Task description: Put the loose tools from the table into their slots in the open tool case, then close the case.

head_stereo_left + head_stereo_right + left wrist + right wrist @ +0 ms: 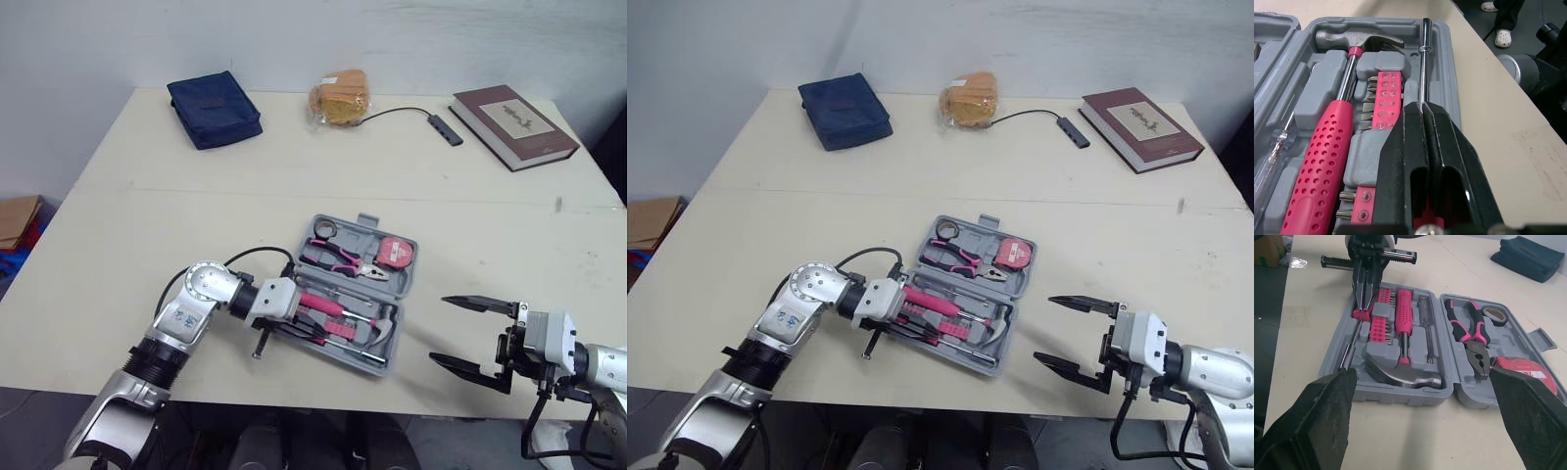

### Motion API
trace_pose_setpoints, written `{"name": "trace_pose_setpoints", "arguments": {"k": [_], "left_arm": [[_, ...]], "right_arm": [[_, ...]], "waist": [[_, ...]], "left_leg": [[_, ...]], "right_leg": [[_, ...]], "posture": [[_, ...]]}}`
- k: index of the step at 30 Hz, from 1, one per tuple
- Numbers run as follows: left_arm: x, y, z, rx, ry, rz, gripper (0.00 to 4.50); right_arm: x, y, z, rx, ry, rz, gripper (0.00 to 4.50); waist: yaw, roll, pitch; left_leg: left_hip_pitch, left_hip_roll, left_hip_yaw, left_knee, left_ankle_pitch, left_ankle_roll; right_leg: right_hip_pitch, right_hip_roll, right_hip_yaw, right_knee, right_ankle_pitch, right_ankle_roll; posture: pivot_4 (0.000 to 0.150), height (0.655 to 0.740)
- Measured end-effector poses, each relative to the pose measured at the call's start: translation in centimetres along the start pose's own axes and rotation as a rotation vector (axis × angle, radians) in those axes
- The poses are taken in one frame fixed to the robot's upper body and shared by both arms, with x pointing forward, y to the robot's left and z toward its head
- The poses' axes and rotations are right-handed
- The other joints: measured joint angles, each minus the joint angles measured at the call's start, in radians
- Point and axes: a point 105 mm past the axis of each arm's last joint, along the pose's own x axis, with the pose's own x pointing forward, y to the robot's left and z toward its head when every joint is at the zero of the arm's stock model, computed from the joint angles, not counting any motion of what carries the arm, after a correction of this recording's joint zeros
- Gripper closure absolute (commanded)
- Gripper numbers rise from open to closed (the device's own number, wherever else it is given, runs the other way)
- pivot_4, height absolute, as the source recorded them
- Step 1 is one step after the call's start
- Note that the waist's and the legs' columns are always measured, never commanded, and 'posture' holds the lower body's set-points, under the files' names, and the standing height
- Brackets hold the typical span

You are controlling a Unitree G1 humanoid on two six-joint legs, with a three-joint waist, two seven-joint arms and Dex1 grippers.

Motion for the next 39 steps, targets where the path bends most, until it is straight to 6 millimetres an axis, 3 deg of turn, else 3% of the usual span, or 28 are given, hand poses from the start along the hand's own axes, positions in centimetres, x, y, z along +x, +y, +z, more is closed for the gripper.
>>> {"name": "trace_pose_setpoints", "arguments": {"k": [5, 9, 13, 16, 18, 21, 24, 27, 30, 35, 39], "left_arm": [[0.4, 0.0, -0.5, -0.026, 0.066, 0.012, 4.47], [0.6, 0.2, -0.7, -0.039, 0.089, 0.022, 4.47], [0.3, 0.4, -0.7, -0.02, 0.109, 0.028, 4.47], [-0.1, 0.1, -0.5, -0.046, 0.035, 0.034, 4.47], [-1.3, -0.2, 0.8, -0.121, -0.121, 0.035, 4.47], [-4.9, 1.8, 2.7, -0.124, -0.186, 0.161, 4.5], [-7.0, 3.4, 3.5, -0.107, -0.187, 0.27, 4.5], [-9.0, 4.9, 0.5, -0.17, -0.076, 0.415, 4.5], [-9.8, 5.5, -2.3, -0.226, 0.025, 0.498, 4.5], [-7.6, 6.4, -4.2, -0.3, 0.023, 0.534, 4.5], [-6.6, 6.7, -4.6, -0.306, 0.022, 0.546, 4.5]], "right_arm": [[-0.1, 0.0, -0.2, 0.006, 0.004, -0.003, 0.0], [-0.1, 0.0, -0.2, 0.003, 0.009, -0.004, 0.0], [0.0, -0.3, -0.3, 0.004, 0.008, -0.031, 0.0], [0.0, -1.0, -1.0, 0.037, 0.072, -0.106, 0.0], [-0.6, -1.4, -2.6, 0.074, 0.228, -0.158, 0.0], [-0.5, -1.6, -2.6, 0.065, 0.234, -0.184, 1.41], [-0.4, -1.7, -2.7, 0.059, 0.248, -0.192, 2.78], [0.3, -1.6, -3.3, 0.048, 0.27, -0.178, 4.23], [0.9, -1.5, -4.0, 0.052, 0.293, -0.172, 4.42], [3.3, -1.8, -5.3, 0.045, 0.304, -0.142, 4.42], [4.8, -1.9, -5.6, 0.039, 0.296, -0.114, 4.42]], "waist": [[0.0, 0.002, -0.008], [0.0, 0.002, -0.009], [-0.001, 0.003, -0.012], [-0.007, 0.005, -0.013], [-0.008, 0.003, -0.01], [-0.003, 0.001, -0.009], [-0.001, 0.001, -0.009], [-0.003, 0.0, -0.009], [-0.003, -0.001, -0.008], [-0.001, -0.002, -0.007], [-0.002, -0.003, -0.007]], "left_leg": [[0.004, 0.0, 0.0, 0.0, 0.0, 0.0], [0.017, 0.001, -0.001, -0.003, -0.006, 0.006], [0.017, 0.002, -0.002, -0.003, -0.007, 0.006], [0.015, 0.003, 0.0, -0.003, -0.005, 0.003], [0.01, 0.002, -0.002, -0.003, -0.004, 0.0], [0.008, 0.0, -0.005, -0.003, 0.0, -0.003], [0.008, 0.0, -0.004, -0.003, -0.001, -0.002], [0.008, 0.0, -0.002, -0.003, -0.001, -0.002], [0.007, 0.0, -0.002, -0.003, -0.001, -0.002], [0.006, 0.0, 0.0, -0.003, -0.001, -0.001], [-0.001, 0.0, 0.0, -0.002, 0.001, -0.002]], "right_leg": [[0.003, 0.0, 0.001, -0.002, 0.0, 0.0], [0.017, -0.001, 0.0, -0.006, -0.001, -0.001], [0.017, -0.001, 0.001, -0.006, -0.001, -0.002], [0.014, -0.004, 0.002, -0.004, -0.002, -0.003], [0.008, -0.01, 0.002, 0.0, -0.003, -0.005], [0.007, -0.008, -0.001, 0.0, -0.003, -0.006], [0.007, -0.002, -0.002, 0.0, -0.003, -0.004], [0.007, -0.001, -0.002, -0.001, -0.003, -0.003], [0.005, -0.001, -0.002, -0.001, -0.003, -0.003], [0.003, -0.001, -0.001, 0.0, -0.002, -0.002], [-0.003, -0.001, -0.001, 0.004, -0.002, -0.002]], "posture": [[0.15, 0.74], [0.15, 0.74], [0.15, 0.74], [0.15, 0.74], [0.15, 0.74], [0.15, 0.74], [0.15, 0.74], [0.15, 0.74], [0.15, 0.74], [0.15, 0.74], [0.15, 0.74]]}}
